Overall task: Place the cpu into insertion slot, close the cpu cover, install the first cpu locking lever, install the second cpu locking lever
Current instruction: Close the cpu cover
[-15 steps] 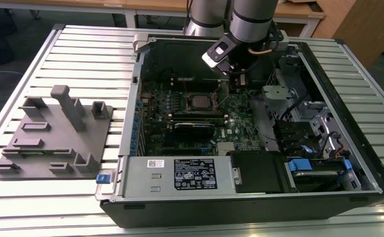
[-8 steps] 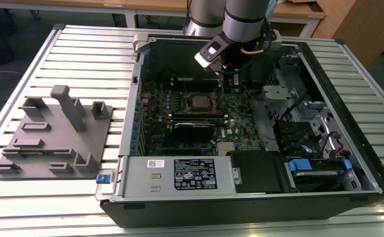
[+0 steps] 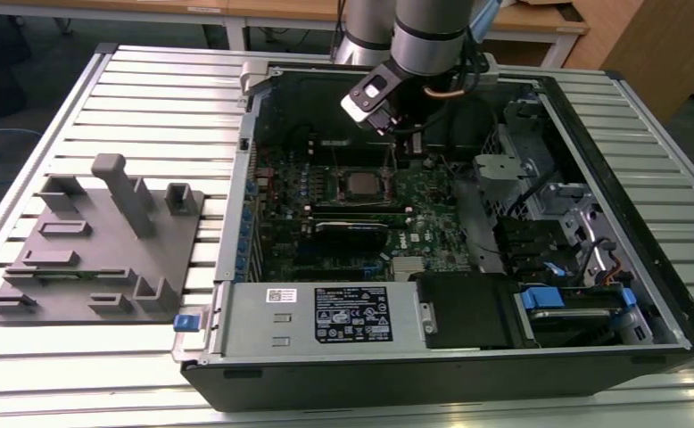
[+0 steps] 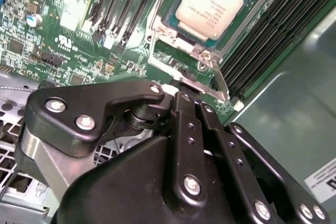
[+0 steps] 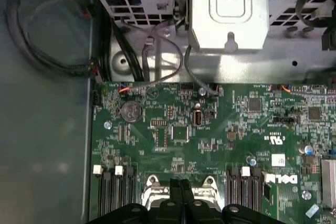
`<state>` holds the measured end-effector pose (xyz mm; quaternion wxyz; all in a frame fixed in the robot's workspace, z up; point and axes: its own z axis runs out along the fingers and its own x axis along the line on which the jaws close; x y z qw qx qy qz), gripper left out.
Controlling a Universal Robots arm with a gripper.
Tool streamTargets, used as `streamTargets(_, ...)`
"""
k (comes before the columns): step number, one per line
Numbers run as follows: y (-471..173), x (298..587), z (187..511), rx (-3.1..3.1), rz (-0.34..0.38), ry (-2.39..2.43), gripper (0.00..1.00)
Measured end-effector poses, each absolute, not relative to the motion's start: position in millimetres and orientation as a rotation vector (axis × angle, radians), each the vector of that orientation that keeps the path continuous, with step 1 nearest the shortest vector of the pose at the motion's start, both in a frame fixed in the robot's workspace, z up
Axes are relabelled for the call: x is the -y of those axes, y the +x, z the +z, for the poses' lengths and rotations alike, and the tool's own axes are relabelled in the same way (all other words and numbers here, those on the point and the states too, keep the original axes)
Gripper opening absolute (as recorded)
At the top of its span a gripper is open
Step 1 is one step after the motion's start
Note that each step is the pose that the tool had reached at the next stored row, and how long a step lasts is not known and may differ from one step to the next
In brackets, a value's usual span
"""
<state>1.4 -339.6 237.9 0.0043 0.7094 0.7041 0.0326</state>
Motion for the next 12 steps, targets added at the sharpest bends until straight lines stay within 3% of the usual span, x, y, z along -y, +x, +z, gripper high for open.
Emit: streamTargets(12,-9.1,339.6,237.6,-2.205,0.104,2.221,0.11)
